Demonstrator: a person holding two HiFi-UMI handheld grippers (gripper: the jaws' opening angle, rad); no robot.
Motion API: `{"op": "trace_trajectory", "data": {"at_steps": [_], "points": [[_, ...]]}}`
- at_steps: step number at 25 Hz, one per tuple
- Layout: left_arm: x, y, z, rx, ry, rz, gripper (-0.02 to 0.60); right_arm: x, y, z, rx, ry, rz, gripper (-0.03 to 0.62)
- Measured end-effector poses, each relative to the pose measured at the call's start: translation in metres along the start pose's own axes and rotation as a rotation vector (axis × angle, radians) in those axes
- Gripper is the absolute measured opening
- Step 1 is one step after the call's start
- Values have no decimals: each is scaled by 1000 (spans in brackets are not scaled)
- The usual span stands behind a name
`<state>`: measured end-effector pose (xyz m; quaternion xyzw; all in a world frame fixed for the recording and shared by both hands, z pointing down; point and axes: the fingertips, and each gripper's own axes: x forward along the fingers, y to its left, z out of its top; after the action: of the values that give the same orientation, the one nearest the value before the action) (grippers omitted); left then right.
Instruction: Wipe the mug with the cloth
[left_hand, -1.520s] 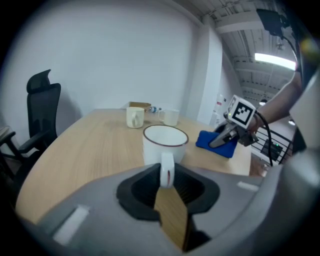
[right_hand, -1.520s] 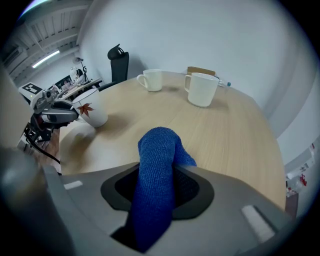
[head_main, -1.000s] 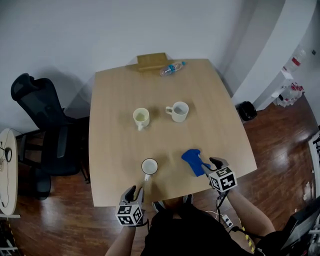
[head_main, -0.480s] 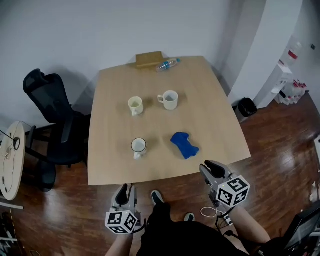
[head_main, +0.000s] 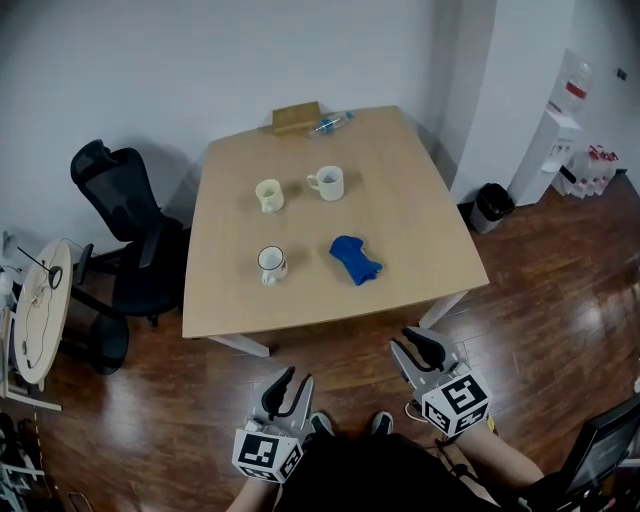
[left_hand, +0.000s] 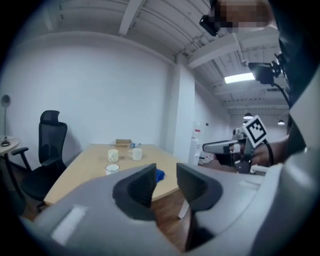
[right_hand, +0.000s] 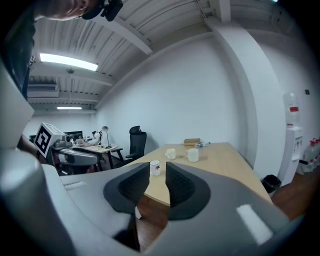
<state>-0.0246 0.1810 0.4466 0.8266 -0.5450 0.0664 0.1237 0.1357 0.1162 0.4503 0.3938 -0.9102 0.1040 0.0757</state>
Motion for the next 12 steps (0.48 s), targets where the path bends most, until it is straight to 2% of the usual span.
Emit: {"op": "trace_trajectory", "data": {"at_steps": [7, 12], "points": [[-22, 1, -5, 15, 15, -43, 127, 0, 21, 7, -33, -9, -38, 103], [-35, 19, -16, -28, 24, -31, 126, 11, 40, 8, -46, -10, -38, 103]]}}
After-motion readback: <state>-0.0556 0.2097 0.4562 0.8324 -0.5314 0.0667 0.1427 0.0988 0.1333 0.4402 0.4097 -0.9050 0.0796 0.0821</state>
